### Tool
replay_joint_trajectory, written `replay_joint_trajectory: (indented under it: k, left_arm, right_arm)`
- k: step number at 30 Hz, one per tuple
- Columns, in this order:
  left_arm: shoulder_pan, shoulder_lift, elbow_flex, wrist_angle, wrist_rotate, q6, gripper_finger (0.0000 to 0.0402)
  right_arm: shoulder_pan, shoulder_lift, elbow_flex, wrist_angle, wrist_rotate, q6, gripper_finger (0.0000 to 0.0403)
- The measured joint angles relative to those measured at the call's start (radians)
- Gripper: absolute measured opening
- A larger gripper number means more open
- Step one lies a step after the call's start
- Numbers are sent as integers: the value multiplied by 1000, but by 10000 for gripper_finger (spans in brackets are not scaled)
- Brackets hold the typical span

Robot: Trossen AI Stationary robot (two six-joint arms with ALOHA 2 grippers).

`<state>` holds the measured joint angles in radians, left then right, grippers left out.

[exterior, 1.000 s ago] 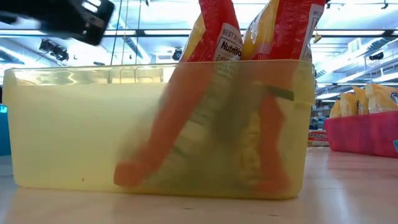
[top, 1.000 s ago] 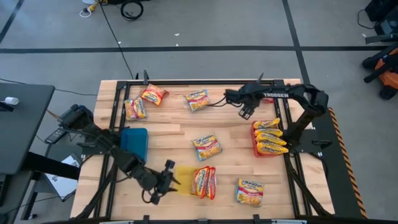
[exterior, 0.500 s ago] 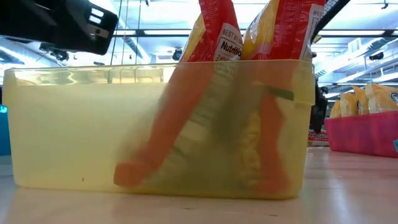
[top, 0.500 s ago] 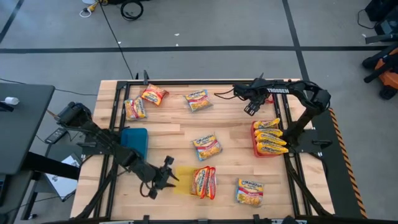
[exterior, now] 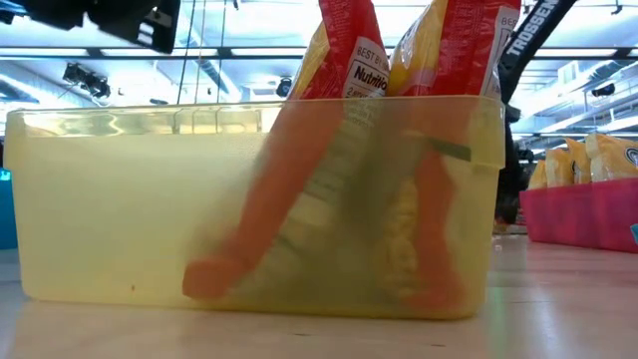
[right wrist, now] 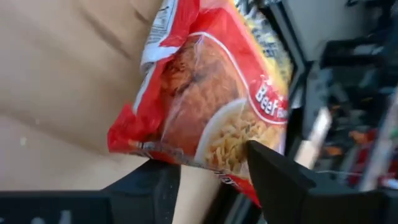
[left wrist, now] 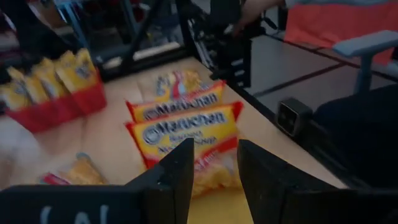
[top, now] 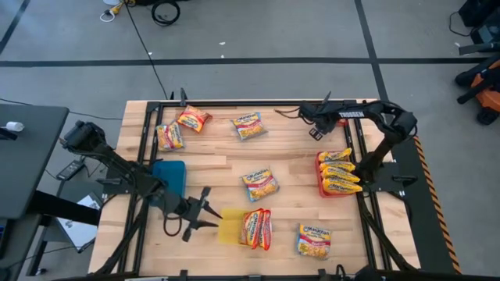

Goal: Sort Maruchan noodles
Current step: Put the red noodle pack into the yellow bin

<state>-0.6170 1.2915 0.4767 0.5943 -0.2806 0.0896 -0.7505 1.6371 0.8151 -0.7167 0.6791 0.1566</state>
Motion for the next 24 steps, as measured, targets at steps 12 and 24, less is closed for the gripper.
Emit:
replay_joint_trajectory:
  k: [12,24]
  left_arm:
    - [60,0,0,-1,-211,21,128]
    - [116,0,-13,-94,-413,-122,128]
  right_arm:
    - [-1,-11,35,222,-339,186,12]
    - [299,-99,96,628,-481,304,4]
